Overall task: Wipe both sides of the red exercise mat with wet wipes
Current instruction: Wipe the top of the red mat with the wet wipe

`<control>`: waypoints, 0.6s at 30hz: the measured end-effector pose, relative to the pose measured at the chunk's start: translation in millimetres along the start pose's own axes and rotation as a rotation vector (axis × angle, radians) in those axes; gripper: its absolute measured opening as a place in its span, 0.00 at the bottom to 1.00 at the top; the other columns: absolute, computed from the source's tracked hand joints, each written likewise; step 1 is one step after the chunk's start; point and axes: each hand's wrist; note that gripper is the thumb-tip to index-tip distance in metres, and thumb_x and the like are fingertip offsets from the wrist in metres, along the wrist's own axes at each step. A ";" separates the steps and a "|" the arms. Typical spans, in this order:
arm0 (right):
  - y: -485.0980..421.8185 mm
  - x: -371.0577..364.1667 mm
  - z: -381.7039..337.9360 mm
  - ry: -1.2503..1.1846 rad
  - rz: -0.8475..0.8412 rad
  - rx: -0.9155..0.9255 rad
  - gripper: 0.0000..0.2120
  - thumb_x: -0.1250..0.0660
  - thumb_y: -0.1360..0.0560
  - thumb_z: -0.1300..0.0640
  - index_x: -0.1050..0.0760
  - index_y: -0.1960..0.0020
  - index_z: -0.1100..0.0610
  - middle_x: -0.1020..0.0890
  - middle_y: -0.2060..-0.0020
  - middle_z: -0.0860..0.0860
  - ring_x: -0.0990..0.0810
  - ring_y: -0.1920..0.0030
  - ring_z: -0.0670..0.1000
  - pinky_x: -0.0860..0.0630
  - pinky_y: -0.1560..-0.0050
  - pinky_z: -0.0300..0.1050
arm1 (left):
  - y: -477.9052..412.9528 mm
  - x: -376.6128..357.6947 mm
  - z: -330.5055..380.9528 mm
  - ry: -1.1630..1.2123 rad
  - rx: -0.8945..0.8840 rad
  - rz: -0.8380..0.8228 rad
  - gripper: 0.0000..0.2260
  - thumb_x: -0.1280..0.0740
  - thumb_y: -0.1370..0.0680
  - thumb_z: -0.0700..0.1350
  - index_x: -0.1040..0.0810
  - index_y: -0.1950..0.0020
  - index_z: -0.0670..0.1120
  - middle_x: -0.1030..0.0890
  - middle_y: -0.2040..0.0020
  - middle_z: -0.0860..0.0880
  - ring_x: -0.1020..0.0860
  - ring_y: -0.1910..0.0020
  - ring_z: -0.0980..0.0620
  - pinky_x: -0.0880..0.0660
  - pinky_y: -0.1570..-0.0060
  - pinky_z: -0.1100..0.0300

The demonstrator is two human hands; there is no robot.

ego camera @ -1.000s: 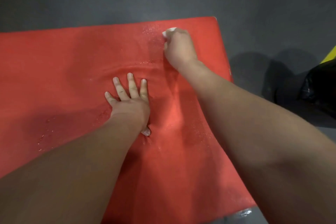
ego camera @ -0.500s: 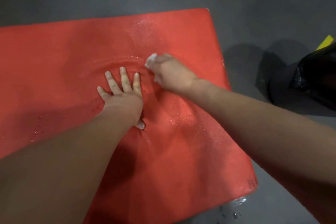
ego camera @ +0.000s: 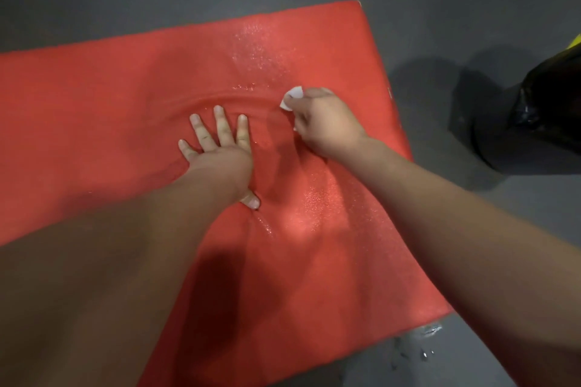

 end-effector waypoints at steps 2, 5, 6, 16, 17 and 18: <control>7.3 -0.5 6.4 0.002 0.040 -0.115 0.15 0.38 0.28 0.60 0.18 0.46 0.53 0.24 0.56 0.57 0.24 0.54 0.61 0.30 0.51 0.49 | 2.2 -0.8 -0.5 0.003 -0.012 0.010 0.72 0.18 0.38 0.60 0.80 0.27 0.50 0.83 0.29 0.40 0.75 0.28 0.26 0.56 0.28 0.25; 15.7 4.9 2.4 -0.110 0.101 -0.219 0.14 0.38 0.27 0.61 0.16 0.47 0.53 0.22 0.55 0.56 0.23 0.53 0.59 0.26 0.49 0.48 | 9.4 -2.3 -2.5 0.019 -0.046 0.030 0.70 0.18 0.36 0.59 0.79 0.25 0.51 0.82 0.28 0.41 0.74 0.27 0.27 0.56 0.27 0.26; 18.3 9.6 -1.7 -0.159 0.116 -0.242 0.13 0.37 0.26 0.62 0.16 0.48 0.55 0.19 0.55 0.56 0.21 0.52 0.57 0.26 0.49 0.44 | 11.8 -3.1 -4.0 0.024 -0.064 0.046 0.70 0.18 0.36 0.60 0.77 0.24 0.51 0.81 0.27 0.41 0.73 0.26 0.28 0.55 0.27 0.27; 22.2 42.8 4.6 -0.257 -0.028 -0.723 0.06 0.34 0.24 0.58 0.20 0.52 0.59 0.17 0.55 0.56 0.19 0.53 0.56 0.26 0.54 0.46 | 37.2 -16.1 -48.7 -0.038 -0.124 0.156 0.58 0.27 0.31 0.69 0.65 0.18 0.53 0.66 0.18 0.46 0.62 0.19 0.35 0.49 0.24 0.32; 24.0 42.3 7.4 -0.158 0.011 -0.754 0.10 0.35 0.25 0.58 0.21 0.47 0.61 0.18 0.50 0.59 0.21 0.47 0.59 0.27 0.48 0.47 | 38.8 -16.6 -53.9 -0.012 -0.077 0.151 0.60 0.26 0.32 0.70 0.66 0.18 0.53 0.67 0.18 0.46 0.62 0.20 0.35 0.49 0.25 0.31; 25.9 43.0 6.7 -0.138 0.072 -0.763 0.12 0.37 0.25 0.61 0.22 0.44 0.61 0.20 0.46 0.61 0.23 0.44 0.61 0.29 0.45 0.48 | 39.8 -18.3 -58.7 0.013 -0.036 0.126 0.61 0.25 0.33 0.69 0.68 0.19 0.53 0.69 0.19 0.45 0.64 0.20 0.34 0.49 0.26 0.31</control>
Point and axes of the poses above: each hand's wrist, its own y-axis away from the middle knuckle, its own x-axis out of the back of the hand, z = x × y
